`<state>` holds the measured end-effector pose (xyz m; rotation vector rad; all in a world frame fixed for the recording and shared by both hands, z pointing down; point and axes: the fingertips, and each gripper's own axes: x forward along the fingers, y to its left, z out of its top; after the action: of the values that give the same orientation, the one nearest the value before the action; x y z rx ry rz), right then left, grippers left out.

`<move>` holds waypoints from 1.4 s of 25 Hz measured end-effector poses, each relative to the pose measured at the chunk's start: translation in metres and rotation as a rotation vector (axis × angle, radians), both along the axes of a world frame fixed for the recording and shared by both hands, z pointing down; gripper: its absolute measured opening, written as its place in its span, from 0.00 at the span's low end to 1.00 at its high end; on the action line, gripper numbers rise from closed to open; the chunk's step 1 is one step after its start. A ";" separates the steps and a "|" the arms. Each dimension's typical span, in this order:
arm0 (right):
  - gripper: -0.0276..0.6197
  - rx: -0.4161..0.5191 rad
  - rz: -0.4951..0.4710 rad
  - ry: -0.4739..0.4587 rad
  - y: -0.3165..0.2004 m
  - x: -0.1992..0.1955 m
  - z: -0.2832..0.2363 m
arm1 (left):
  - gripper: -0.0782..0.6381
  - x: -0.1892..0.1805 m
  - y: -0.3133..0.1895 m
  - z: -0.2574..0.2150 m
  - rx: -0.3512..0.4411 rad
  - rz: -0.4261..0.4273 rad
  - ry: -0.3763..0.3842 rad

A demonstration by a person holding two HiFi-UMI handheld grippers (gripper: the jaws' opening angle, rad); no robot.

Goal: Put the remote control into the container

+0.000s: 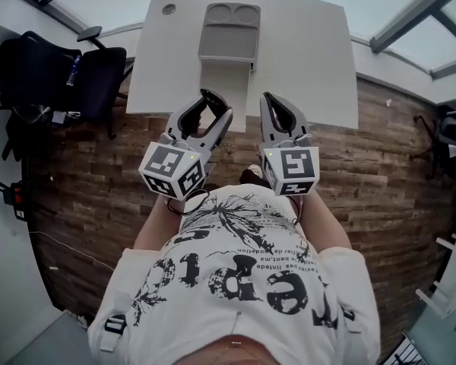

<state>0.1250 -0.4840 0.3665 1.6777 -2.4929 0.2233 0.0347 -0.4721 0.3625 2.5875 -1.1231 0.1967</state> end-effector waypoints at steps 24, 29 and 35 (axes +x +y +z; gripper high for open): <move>0.05 -0.224 -0.023 0.047 -0.081 0.001 0.093 | 0.43 -0.001 -0.096 0.151 -0.310 -0.017 -0.202; 0.05 -0.272 -0.022 0.047 -0.080 -0.003 0.113 | 0.43 0.001 -0.102 0.191 -0.414 -0.018 -0.272; 0.05 -0.308 -0.011 0.063 -0.083 0.001 0.131 | 0.43 0.007 -0.113 0.226 -0.488 -0.013 -0.368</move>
<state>0.1259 -0.5670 0.4971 1.5209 -2.2806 0.5155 0.0421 -0.5851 0.5889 2.1534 -1.0427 0.8581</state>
